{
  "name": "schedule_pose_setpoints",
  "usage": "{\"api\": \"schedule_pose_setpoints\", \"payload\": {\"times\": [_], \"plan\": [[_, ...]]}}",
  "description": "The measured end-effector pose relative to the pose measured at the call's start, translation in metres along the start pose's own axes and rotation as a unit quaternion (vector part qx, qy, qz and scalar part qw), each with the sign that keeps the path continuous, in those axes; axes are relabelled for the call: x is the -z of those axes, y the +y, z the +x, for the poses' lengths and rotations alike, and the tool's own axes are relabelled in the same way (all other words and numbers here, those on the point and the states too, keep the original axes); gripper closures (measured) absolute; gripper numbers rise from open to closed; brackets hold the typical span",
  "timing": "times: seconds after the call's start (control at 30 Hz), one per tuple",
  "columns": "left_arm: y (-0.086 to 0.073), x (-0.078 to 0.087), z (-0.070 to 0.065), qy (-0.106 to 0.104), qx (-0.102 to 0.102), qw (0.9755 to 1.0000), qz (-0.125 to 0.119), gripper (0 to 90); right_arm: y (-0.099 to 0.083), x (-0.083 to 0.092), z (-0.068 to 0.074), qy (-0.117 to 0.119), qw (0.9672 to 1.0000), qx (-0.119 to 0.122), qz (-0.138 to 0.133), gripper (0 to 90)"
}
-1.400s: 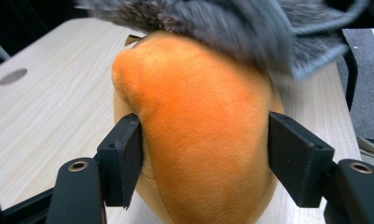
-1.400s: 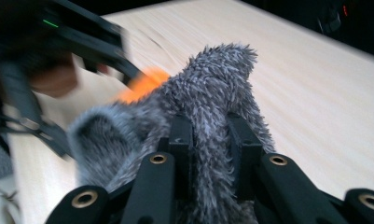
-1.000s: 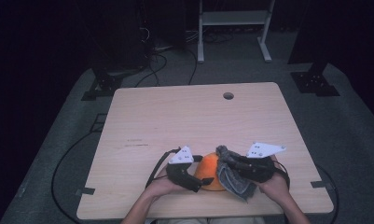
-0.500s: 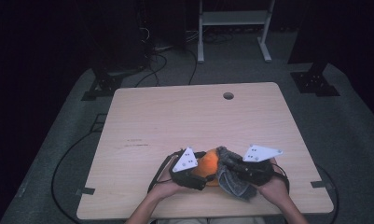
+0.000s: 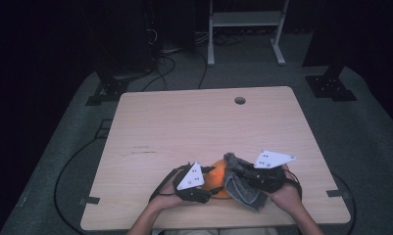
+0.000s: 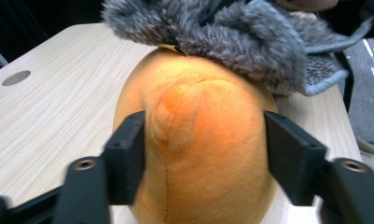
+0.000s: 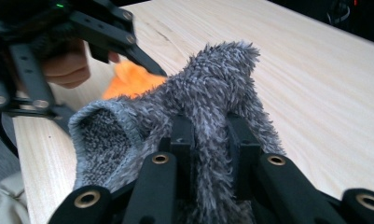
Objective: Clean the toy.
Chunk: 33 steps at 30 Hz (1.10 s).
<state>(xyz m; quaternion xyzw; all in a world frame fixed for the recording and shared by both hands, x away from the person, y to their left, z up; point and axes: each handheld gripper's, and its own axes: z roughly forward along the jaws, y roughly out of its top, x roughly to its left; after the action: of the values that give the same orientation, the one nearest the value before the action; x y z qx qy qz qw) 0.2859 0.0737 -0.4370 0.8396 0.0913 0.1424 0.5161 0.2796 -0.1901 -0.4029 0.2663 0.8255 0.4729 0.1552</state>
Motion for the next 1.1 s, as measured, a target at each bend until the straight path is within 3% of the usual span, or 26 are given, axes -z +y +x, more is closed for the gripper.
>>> {"api": "schedule_pose_setpoints", "payload": {"times": [0.03, 0.07, 0.1, 0.17, 0.2, 0.23, 0.27, 0.4, 0.43, 0.5, 0.6, 0.73, 0.77, 0.83, 0.87, 0.97, 1.1], "plan": [[0.000, 0.000, 0.000, 0.000, 0.000, 1.0000, 0.000, 25.1, 0.000, 0.000, 0.000, 0.000, 1.0000, 0.000, 0.000, 74.9], [0.007, -0.002, 0.003, -0.004, 0.052, 0.9986, -0.004, 20.4, -0.002, 0.001, -0.001, -0.008, 0.9999, -0.010, -0.001, 75.3], [0.010, -0.002, 0.004, -0.003, 0.066, 0.9978, -0.009, 19.6, -0.001, 0.001, 0.001, -0.002, 0.9999, -0.017, 0.000, 75.4], [0.010, -0.002, 0.004, -0.002, 0.063, 0.9980, -0.008, 25.0, 0.005, 0.000, 0.008, 0.022, 0.9992, -0.029, -0.015, 75.4], [0.007, -0.001, 0.003, 0.008, 0.035, 0.9994, 0.001, 29.3, 0.009, -0.002, 0.014, 0.021, 0.9996, -0.013, -0.015, 75.4], [0.007, -0.001, 0.003, 0.008, 0.035, 0.9994, 0.001, 31.5, 0.009, -0.002, 0.014, 0.021, 0.9996, -0.013, -0.015, 75.4], [0.005, 0.000, 0.003, 0.006, 0.038, 0.9993, -0.001, 33.5, 0.013, -0.005, 0.020, 0.011, 0.9998, 0.015, -0.010, 75.2], [0.002, 0.003, 0.002, 0.005, 0.024, 0.9997, 0.004, 36.2, 0.006, -0.005, 0.007, 0.011, 0.9999, 0.001, -0.006, 75.0], [0.002, 0.002, 0.001, 0.004, 0.019, 0.9998, 0.006, 36.5, -0.001, -0.001, -0.004, -0.003, 0.9998, -0.020, -0.002, 75.1], [0.003, -0.001, -0.001, 0.003, 0.012, 0.9999, 0.006, 36.5, -0.004, 0.002, -0.008, -0.009, 0.9994, -0.035, -0.002, 75.5], [0.004, -0.001, 0.001, 0.002, 0.016, 0.9998, 0.008, 33.8, 0.002, 0.002, 0.001, 0.006, 0.9994, -0.028, -0.019, 75.5], [0.001, 0.003, 0.003, -0.005, 0.018, 0.9998, 0.009, 34.6, 0.007, -0.001, 0.007, 0.013, 0.9996, -0.011, -0.021, 75.3], [0.000, 0.005, 0.005, -0.008, 0.016, 0.9998, 0.011, 34.9, 0.001, -0.004, -0.003, 0.018, 0.9990, -0.032, -0.024, 74.9], [-0.002, 0.007, 0.008, -0.013, 0.019, 0.9997, 0.014, 35.3, -0.002, -0.005, -0.007, 0.016, 0.9987, -0.042, -0.024, 74.9], [-0.004, 0.010, 0.010, -0.020, 0.019, 0.9995, 0.016, 35.3, -0.011, -0.006, -0.019, 0.018, 0.9967, -0.074, -0.026, 75.0], [-0.007, 0.012, 0.012, -0.025, 0.024, 0.9993, 0.014, 35.3, -0.021, -0.006, -0.029, 0.013, 0.9942, -0.105, -0.020, 75.1], [-0.010, 0.014, 0.014, -0.033, 0.028, 0.9990, 0.013, 34.8, -0.018, -0.003, -0.024, 0.016, 0.9938, -0.104, -0.036, 75.4]]}}
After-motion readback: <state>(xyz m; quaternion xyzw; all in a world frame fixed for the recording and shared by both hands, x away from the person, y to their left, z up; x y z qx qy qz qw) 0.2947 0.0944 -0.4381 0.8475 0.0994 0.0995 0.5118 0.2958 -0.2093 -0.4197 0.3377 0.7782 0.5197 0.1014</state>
